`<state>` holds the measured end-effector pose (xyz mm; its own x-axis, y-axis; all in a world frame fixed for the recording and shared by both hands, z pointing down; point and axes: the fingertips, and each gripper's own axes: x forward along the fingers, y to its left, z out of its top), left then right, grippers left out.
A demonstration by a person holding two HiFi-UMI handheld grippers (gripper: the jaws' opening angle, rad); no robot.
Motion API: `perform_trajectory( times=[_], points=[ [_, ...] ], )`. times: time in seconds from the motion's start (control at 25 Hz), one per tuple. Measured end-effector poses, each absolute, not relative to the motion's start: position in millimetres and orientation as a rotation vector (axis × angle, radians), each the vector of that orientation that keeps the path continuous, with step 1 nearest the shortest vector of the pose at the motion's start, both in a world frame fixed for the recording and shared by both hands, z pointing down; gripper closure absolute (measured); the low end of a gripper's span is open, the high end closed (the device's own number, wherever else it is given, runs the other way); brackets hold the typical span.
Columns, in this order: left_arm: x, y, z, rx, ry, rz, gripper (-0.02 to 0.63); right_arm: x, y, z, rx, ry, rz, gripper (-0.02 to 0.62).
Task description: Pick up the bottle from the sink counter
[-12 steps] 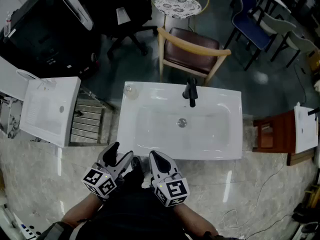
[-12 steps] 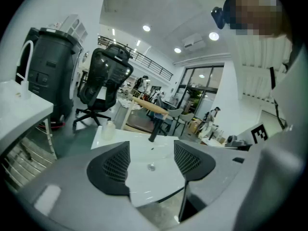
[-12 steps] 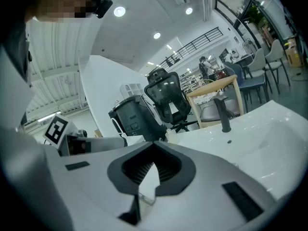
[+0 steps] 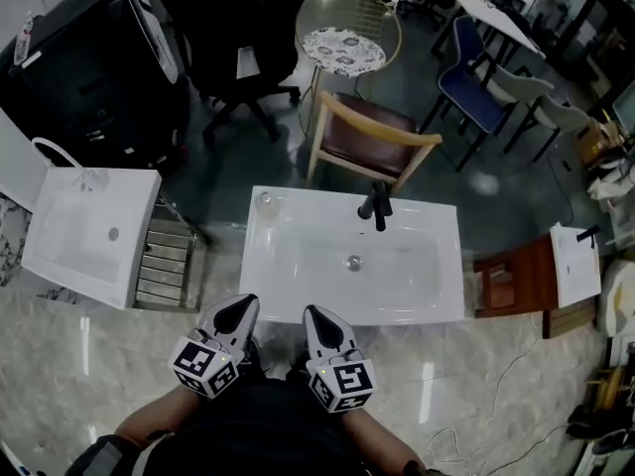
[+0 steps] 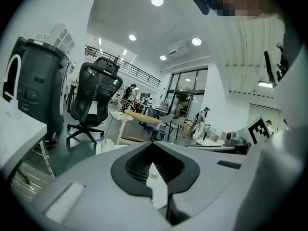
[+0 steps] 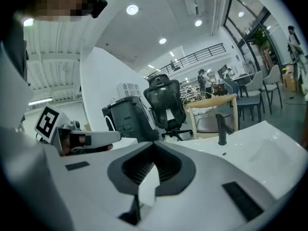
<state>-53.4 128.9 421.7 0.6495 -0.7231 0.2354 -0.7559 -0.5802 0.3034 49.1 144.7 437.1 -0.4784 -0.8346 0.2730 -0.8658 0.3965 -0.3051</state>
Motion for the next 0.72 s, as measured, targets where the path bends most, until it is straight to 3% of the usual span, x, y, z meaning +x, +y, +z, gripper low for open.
perform_trajectory(
  times=[0.72],
  points=[
    [-32.0,123.8,413.1,2.522,-1.230,0.098,0.604,60.2,139.5,431.1,1.507,-2.647,0.633,0.588]
  ],
)
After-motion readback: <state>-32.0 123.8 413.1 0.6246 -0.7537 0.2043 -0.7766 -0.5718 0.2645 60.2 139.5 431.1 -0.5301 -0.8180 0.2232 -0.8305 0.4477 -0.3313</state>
